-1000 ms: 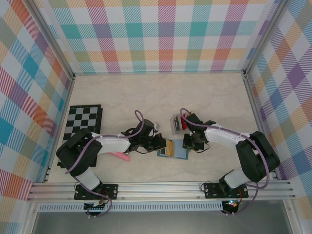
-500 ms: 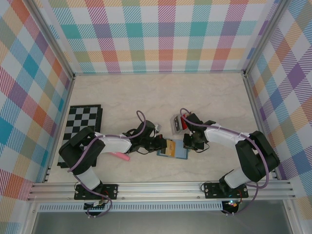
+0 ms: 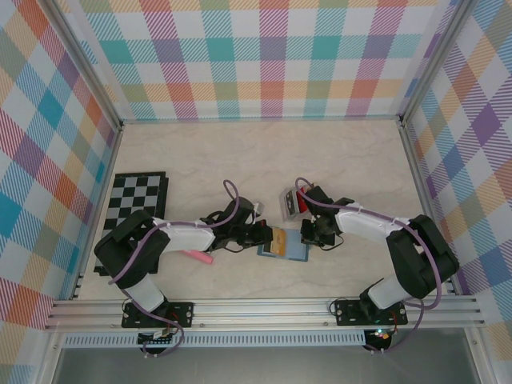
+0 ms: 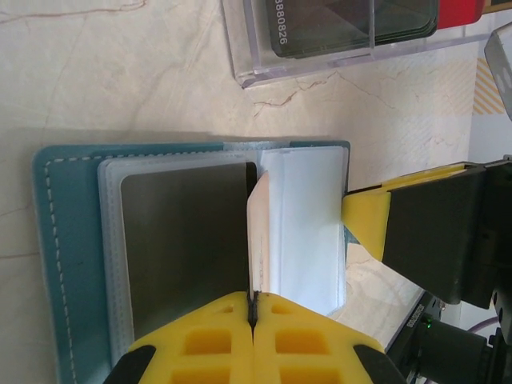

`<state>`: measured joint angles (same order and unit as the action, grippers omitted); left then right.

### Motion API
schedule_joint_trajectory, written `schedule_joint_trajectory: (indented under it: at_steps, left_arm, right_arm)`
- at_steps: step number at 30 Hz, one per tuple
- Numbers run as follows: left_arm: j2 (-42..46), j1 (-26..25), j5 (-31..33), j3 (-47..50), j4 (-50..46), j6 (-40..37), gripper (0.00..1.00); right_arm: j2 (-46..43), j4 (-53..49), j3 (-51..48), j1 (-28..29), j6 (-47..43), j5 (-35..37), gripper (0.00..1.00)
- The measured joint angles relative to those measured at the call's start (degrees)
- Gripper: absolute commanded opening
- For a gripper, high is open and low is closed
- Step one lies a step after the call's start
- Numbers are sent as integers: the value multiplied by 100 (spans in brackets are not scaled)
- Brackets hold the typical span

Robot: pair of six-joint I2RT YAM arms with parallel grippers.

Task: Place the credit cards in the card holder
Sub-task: Insert the credit card into the card slot.

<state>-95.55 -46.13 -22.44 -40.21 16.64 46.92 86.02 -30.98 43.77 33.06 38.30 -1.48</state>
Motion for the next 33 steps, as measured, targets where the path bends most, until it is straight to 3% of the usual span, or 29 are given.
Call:
schedule_joint_trajectory:
  at_steps: [21,33]
  left_arm:
    - [-538,-66,-212,-262,313,17,0]
    - [-872,-407,-37,-793,9,20,7]
  right_arm:
    - [0,15,-11,-4,-2,-7,16]
    - [-74,122,-101,-24,24,-57,16]
